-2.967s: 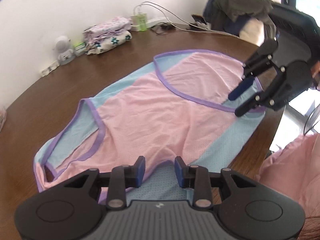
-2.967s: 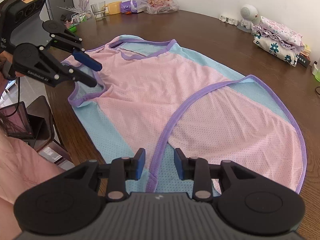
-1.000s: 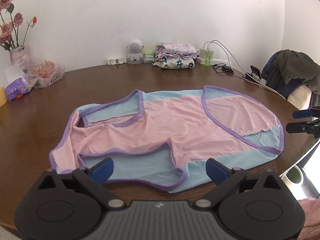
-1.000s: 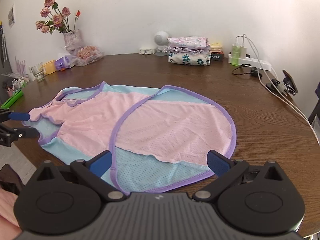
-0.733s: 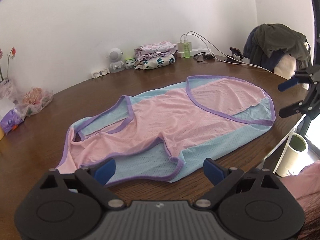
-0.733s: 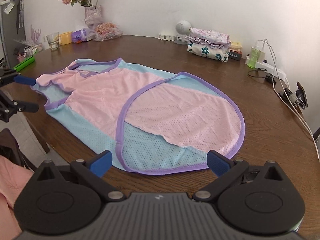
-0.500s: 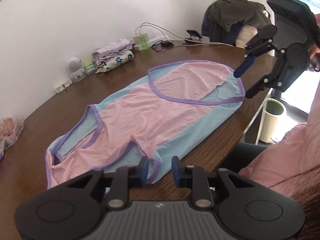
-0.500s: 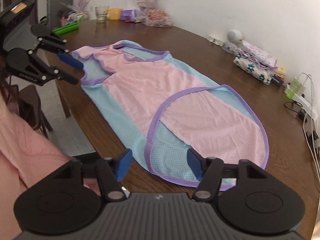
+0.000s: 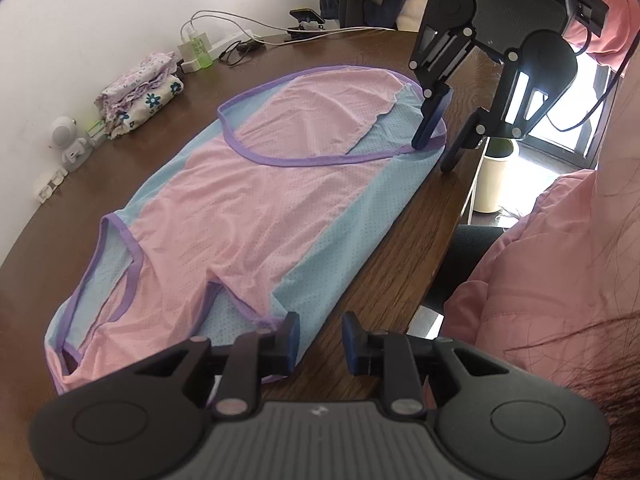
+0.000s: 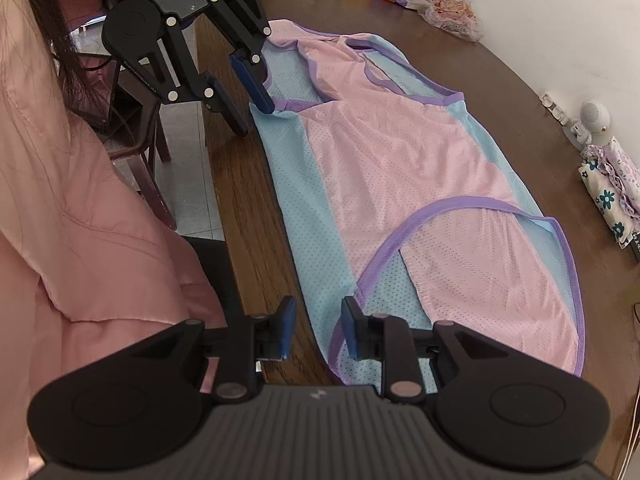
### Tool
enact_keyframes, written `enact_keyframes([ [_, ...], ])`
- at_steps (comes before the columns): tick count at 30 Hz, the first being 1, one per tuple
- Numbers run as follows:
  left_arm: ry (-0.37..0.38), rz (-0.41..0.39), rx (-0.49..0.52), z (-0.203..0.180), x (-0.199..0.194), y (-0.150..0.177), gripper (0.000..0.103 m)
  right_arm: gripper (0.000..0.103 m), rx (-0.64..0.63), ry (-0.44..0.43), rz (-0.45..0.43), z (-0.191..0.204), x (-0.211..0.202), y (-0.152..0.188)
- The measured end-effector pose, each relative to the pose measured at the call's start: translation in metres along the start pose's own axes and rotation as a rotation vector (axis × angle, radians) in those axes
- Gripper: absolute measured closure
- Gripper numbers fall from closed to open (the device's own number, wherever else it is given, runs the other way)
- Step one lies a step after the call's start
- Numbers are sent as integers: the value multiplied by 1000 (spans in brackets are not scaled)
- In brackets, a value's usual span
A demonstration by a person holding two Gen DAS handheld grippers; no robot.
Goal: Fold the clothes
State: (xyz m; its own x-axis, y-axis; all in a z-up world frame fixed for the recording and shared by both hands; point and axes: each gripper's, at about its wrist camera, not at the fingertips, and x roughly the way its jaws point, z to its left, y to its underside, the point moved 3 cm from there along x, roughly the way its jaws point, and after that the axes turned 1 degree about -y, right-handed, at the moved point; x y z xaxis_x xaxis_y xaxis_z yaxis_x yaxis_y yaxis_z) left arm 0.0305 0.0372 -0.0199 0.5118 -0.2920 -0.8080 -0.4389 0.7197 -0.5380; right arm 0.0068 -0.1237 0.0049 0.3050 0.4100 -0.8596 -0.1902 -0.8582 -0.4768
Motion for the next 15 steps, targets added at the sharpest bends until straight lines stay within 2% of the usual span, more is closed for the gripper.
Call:
enact_keyframes([
  [3, 30, 7, -6, 6, 1, -1, 78, 85, -16, -17, 15, -1, 0, 1],
  [6, 17, 26, 14, 12, 2, -1, 76, 87, -31, -16, 37, -3, -1, 2],
  [15, 42, 83, 202, 11, 2, -3, 76, 94, -84, -18, 104, -5, 2, -2],
])
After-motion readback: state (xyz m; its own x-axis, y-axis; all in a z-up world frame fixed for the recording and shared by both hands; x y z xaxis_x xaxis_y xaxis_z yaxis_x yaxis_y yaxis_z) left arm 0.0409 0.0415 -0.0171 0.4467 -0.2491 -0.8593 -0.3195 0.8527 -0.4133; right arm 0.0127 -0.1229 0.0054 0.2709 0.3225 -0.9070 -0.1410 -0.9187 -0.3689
